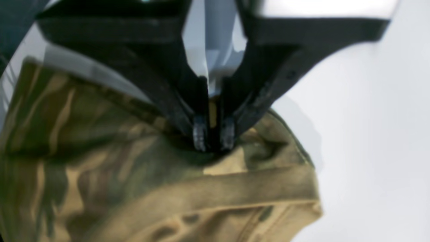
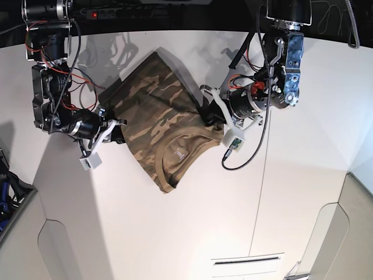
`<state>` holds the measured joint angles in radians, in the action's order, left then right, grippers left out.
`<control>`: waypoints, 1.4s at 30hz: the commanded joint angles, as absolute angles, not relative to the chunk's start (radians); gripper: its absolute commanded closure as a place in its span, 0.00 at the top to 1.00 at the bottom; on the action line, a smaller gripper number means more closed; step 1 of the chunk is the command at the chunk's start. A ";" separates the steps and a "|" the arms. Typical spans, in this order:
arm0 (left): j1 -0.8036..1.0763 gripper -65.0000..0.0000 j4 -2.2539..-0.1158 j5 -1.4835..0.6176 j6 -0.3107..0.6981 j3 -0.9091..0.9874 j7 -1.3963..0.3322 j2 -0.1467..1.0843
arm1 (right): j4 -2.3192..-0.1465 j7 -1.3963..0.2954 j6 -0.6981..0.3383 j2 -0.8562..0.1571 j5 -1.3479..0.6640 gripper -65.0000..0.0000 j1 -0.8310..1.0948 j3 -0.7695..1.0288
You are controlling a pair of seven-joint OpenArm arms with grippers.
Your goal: Fold the T-shirt properly
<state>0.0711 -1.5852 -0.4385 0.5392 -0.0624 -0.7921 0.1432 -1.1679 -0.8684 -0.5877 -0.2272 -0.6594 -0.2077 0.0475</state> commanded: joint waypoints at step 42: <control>0.665 0.06 -2.125 -0.543 0.543 0.202 -0.891 0.302 | -1.824 -1.094 -0.596 -0.276 -0.865 0.00 0.416 0.263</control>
